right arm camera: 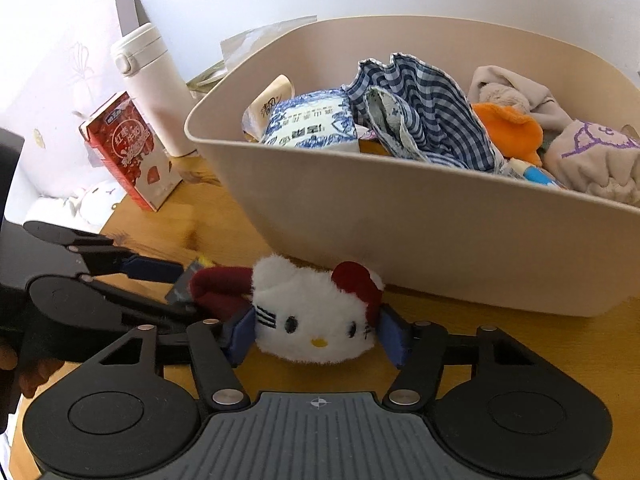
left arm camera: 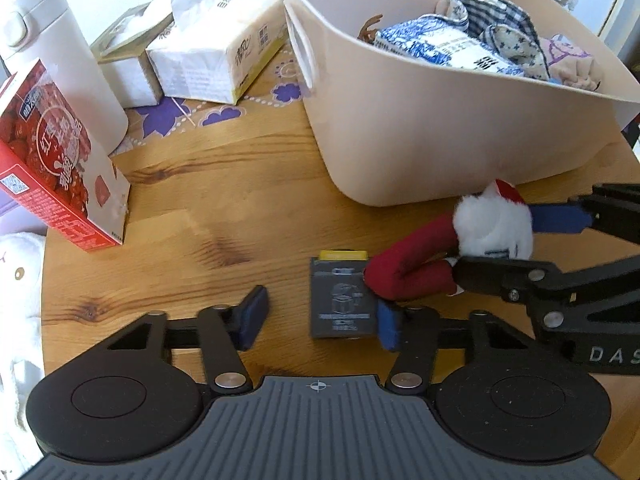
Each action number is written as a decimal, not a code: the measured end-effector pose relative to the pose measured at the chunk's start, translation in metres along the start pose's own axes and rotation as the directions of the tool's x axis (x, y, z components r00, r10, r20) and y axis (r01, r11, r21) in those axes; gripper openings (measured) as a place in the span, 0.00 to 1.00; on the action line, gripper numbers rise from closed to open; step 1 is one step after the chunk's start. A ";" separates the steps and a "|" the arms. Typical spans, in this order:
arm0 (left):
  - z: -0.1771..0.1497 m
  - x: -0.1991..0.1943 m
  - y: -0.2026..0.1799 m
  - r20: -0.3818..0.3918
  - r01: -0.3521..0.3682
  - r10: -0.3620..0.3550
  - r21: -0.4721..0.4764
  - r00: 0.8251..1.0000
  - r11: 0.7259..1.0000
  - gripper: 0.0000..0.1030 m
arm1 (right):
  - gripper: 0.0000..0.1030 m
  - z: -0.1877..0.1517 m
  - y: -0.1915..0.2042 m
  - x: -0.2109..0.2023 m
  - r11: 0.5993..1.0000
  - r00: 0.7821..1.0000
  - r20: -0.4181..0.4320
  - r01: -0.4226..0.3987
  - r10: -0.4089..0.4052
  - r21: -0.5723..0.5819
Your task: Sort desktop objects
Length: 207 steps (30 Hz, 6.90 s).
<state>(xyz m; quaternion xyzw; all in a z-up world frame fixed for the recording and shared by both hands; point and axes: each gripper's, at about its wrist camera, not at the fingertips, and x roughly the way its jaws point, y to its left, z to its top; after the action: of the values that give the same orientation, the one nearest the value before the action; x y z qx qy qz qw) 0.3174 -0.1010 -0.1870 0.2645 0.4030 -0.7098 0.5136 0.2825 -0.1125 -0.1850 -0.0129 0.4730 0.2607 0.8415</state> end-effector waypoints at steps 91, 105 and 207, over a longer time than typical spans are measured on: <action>0.148 -0.132 -0.089 0.376 -0.169 0.170 -0.036 0.911 0.985 0.31 | 0.53 0.085 -0.126 -0.169 0.984 0.874 0.456 0.175 -0.166 0.021; 0.172 -0.080 -0.090 0.304 -0.232 0.236 -0.050 0.923 0.971 0.31 | 0.53 0.106 -0.140 -0.119 0.979 0.928 0.348 0.180 -0.136 -0.097; -0.089 -0.335 -0.148 0.366 -0.131 0.187 -0.172 0.912 0.976 0.85 | 1.00 -0.087 -0.040 -0.360 0.950 0.945 0.162 0.256 -0.285 0.177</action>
<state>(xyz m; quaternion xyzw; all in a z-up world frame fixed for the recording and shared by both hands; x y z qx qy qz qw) 0.2855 0.1690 0.0738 0.1165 0.3229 -0.6724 0.6558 0.0821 -0.3238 0.0467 0.0112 0.4051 0.1054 0.9081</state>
